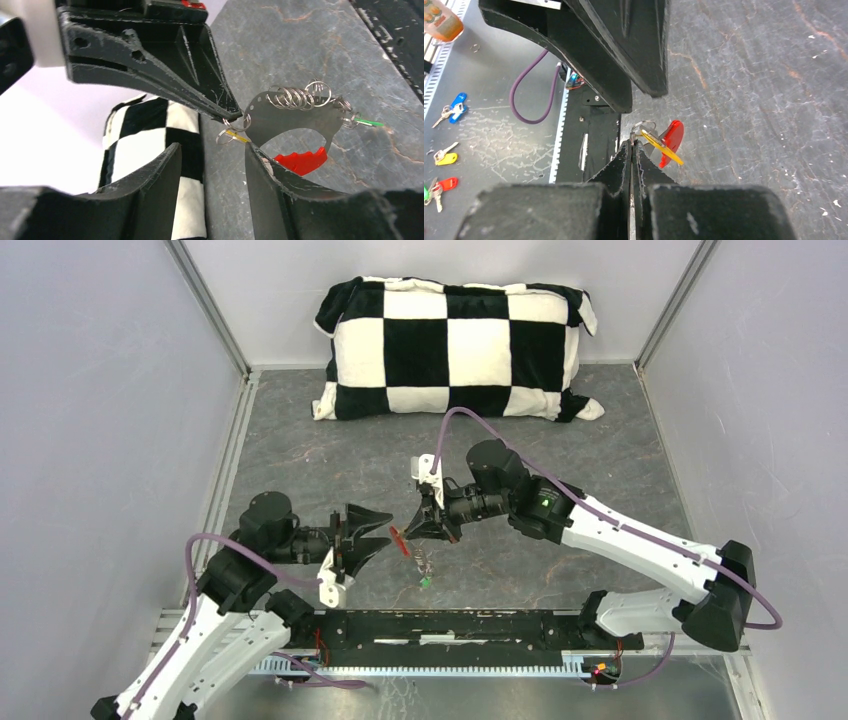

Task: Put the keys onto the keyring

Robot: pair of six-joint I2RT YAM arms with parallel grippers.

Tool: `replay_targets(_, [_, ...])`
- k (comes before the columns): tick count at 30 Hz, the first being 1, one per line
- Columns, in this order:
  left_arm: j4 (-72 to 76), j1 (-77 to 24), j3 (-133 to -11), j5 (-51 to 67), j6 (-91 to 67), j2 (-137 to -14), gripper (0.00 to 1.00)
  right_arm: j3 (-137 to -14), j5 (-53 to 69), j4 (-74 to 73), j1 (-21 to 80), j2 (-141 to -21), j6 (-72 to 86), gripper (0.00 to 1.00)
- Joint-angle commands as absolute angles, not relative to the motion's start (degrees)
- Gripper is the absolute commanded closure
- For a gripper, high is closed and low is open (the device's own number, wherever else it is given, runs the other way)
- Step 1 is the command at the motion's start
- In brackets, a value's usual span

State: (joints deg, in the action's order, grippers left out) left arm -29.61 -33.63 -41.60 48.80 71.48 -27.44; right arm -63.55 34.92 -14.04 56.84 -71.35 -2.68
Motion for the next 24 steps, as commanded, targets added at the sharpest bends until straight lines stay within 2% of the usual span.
replay_targets(1, [-37.7, -33.8, -45.8, 54.0, 84.3, -32.1, 0.43, -68.9, 38.8, -17.2, 56.7, -73.4, -5.6, 1.00])
replay_targets(9, [-54.8, -33.8, -52.1, 54.3, 104.0, -39.7, 0.44, -72.1, 39.5, -21.0, 56.7, -75.7, -7.4, 1.00])
replay_targets(21, [-54.9, -33.9, -51.9, 55.3, 106.9, -39.6, 0.60, -73.5, 38.5, -22.9, 56.7, -77.1, -8.3, 1.00])
replay_targets(24, [-54.9, -33.8, -51.6, 55.4, 107.2, -39.4, 0.62, -73.6, 38.7, -22.7, 56.7, -77.2, -8.1, 1.00])
